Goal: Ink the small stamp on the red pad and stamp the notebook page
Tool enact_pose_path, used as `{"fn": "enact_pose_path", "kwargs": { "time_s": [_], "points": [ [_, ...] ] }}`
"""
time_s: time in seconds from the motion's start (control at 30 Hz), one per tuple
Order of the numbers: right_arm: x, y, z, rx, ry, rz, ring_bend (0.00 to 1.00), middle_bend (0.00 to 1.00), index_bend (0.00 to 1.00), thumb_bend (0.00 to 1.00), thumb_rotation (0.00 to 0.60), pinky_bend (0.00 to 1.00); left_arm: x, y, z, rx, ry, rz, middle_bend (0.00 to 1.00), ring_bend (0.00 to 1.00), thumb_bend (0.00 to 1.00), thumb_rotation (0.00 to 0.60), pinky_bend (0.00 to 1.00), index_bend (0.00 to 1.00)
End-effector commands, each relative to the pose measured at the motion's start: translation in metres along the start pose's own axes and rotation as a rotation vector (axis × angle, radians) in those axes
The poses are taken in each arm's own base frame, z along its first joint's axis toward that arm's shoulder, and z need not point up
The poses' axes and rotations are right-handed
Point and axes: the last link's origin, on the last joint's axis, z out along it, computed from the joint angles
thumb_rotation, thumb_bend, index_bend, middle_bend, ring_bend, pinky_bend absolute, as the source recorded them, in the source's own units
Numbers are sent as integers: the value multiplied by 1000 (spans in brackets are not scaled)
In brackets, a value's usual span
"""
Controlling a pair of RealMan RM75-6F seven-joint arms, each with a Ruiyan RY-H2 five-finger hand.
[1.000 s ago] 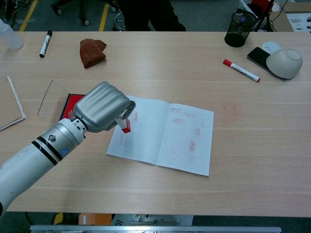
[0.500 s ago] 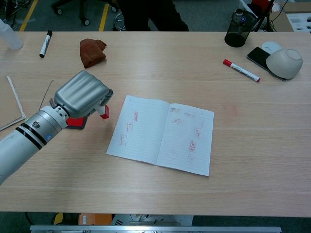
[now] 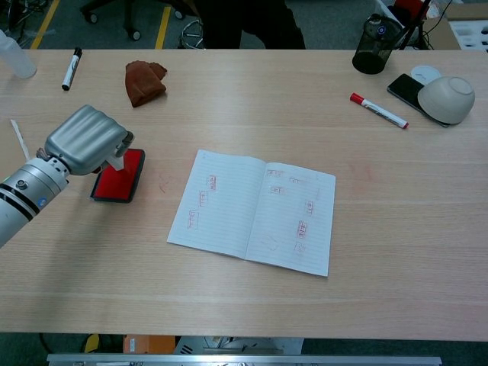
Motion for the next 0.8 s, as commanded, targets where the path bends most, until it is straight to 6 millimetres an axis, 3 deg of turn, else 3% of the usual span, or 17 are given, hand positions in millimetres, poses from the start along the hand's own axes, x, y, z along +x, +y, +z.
{"fn": "enact_pose_path", "kwargs": {
  "time_s": [0.03, 0.4, 0.8],
  "points": [
    [-1, -1, 0, 1, -1, -1, 90, 184, 114, 303, 600, 150, -6, -3, 0, 13, -10, -10, 995, 996, 260, 600, 1000, 607],
    [1, -4, -2, -3, 4, -4, 90, 184, 114, 303, 600, 150, -23, -3, 7, 26, -23, 22, 994, 996, 261, 600, 1000, 608],
    [3, -1, -7, -21, 6, -9, 90, 183, 114, 303, 600, 151, -27, 6, 11, 12, -49, -19, 993, 997, 260, 600, 1000, 603]
  ]
}}
